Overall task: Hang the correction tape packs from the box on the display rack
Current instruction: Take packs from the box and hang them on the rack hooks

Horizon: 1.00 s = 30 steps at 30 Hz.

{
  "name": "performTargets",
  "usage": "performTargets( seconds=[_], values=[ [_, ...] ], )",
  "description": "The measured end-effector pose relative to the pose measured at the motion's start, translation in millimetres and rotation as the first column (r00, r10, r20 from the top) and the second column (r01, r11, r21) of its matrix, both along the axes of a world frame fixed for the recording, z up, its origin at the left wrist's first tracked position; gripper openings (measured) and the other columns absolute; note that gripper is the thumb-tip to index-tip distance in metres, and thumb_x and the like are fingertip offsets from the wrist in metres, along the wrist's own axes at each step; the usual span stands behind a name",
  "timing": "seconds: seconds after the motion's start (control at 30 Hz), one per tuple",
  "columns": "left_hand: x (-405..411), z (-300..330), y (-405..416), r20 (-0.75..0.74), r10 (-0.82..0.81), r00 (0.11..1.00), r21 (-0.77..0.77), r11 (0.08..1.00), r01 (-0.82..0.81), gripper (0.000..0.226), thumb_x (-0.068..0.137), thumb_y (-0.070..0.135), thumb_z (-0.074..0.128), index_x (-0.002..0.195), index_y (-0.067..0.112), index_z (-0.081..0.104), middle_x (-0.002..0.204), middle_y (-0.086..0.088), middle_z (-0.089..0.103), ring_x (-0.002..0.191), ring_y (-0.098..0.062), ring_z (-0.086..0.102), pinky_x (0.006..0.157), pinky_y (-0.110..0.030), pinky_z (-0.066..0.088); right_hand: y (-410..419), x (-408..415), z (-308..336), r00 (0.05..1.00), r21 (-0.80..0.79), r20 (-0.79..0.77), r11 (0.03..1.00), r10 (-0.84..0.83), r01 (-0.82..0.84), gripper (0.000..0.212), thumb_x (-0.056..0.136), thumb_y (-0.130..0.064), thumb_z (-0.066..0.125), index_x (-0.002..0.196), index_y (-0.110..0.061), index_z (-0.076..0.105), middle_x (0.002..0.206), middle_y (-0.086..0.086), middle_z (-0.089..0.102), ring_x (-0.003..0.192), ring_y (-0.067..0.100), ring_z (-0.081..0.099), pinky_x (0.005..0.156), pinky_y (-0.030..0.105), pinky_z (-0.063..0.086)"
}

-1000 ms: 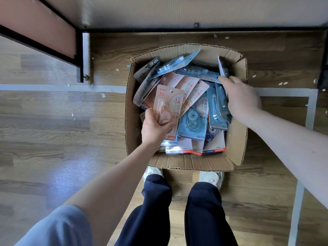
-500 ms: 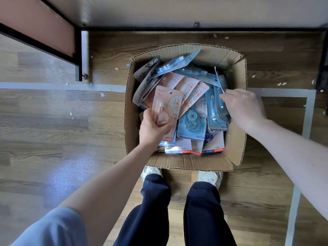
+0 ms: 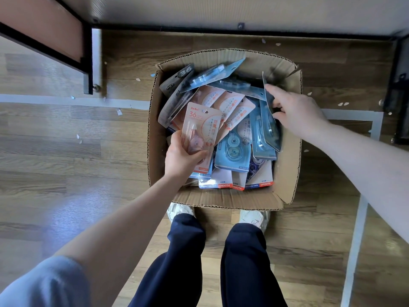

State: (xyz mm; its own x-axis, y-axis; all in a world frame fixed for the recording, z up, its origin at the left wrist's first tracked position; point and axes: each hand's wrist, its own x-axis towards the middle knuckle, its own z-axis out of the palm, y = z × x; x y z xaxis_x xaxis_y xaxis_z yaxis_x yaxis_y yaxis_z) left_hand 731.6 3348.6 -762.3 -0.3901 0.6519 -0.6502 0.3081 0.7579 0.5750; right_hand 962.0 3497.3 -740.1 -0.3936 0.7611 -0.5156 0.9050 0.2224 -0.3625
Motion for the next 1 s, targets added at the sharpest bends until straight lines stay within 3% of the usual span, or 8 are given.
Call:
performTargets(
  seconds=[0.3, 0.4, 0.5, 0.63, 0.7, 0.8, 1.0],
  values=[
    [-1.4, -3.5, -1.8, 0.022, 0.005, 1.0, 0.02, 1.0, -0.005, 0.06, 0.069, 0.019, 0.083, 0.114, 0.021, 0.043, 0.101, 0.009, 0.057, 0.101, -0.015, 0.06, 0.089, -0.041, 0.053, 14.6, -9.9, -7.8, 0.994, -0.121, -0.017, 0.987, -0.112, 0.109, 0.085, 0.081, -0.018, 0.073, 0.149, -0.012, 0.023, 0.098, 0.007, 0.065, 0.093, 0.028, 0.058, 0.081, 0.037, 0.046],
    [-2.1, -5.4, -3.4, 0.028, 0.009, 1.0, 0.023, 1.0, -0.01, 0.057, 0.069, 0.018, 0.083, 0.11, 0.021, 0.043, 0.096, 0.013, 0.056, 0.1, -0.016, 0.061, 0.088, -0.042, 0.054, 15.8, -11.9, -10.8, 0.996, -0.129, 0.007, 0.988, -0.086, 0.086, 0.087, 0.08, -0.019, 0.074, 0.149, -0.015, 0.021, 0.101, 0.01, 0.064, 0.092, 0.028, 0.056, 0.078, 0.035, 0.043],
    [-2.8, -6.6, -3.7, 0.024, 0.005, 1.0, 0.031, 1.0, -0.005, 0.056, 0.069, 0.019, 0.084, 0.108, 0.019, 0.044, 0.095, 0.012, 0.057, 0.098, -0.016, 0.061, 0.086, -0.042, 0.054, 17.5, -14.1, -12.0, 0.998, -0.088, 0.027, 0.994, -0.061, 0.064, 0.083, 0.081, -0.015, 0.073, 0.148, -0.017, 0.024, 0.119, 0.016, 0.06, 0.106, 0.034, 0.055, 0.083, 0.038, 0.045],
    [-3.4, -6.8, -3.0, 0.016, -0.006, 1.0, 0.035, 0.999, 0.005, 0.053, 0.07, 0.018, 0.083, 0.105, 0.018, 0.044, 0.089, 0.017, 0.054, 0.09, -0.013, 0.057, 0.08, -0.031, 0.052, 20.9, -21.0, -11.7, 0.995, -0.009, 0.097, 0.999, -0.034, 0.035, 0.063, 0.081, -0.016, 0.072, 0.136, -0.013, 0.041, 0.117, 0.02, 0.059, 0.105, 0.039, 0.055, 0.08, 0.04, 0.045],
    [-4.0, -7.8, -3.7, 0.021, -0.012, 1.0, 0.041, 0.999, 0.011, 0.053, 0.07, 0.017, 0.083, 0.106, 0.017, 0.044, 0.09, 0.017, 0.055, 0.093, -0.014, 0.058, 0.082, -0.035, 0.053, 20.4, -25.3, -12.3, 0.991, 0.054, 0.122, 0.998, -0.046, 0.04, 0.052, 0.082, -0.022, 0.072, 0.127, -0.009, 0.049, 0.118, 0.02, 0.053, 0.108, 0.039, 0.051, 0.083, 0.042, 0.044],
    [-4.9, -8.3, -4.2, 0.029, -0.01, 1.0, 0.036, 0.999, 0.009, 0.054, 0.07, 0.017, 0.083, 0.108, 0.017, 0.044, 0.091, 0.015, 0.055, 0.095, -0.015, 0.059, 0.085, -0.038, 0.053, 18.4, -27.8, -16.2, 0.988, 0.06, 0.11, 0.993, -0.112, 0.105, 0.052, 0.085, -0.02, 0.068, 0.133, -0.014, 0.049, 0.127, 0.019, 0.044, 0.114, 0.04, 0.047, 0.091, 0.043, 0.042],
    [-6.8, -8.4, -4.4, 0.044, -0.006, 0.999, 0.032, 0.999, 0.005, 0.059, 0.069, 0.019, 0.084, 0.114, 0.015, 0.046, 0.099, 0.009, 0.059, 0.1, -0.016, 0.061, 0.088, -0.042, 0.053, 15.9, -21.1, -17.9, 0.966, 0.057, -0.007, 0.965, -0.257, 0.257, 0.048, 0.086, -0.003, 0.054, 0.131, -0.02, 0.053, 0.121, 0.016, 0.061, 0.11, 0.036, 0.055, 0.09, 0.038, 0.048]
  ],
)
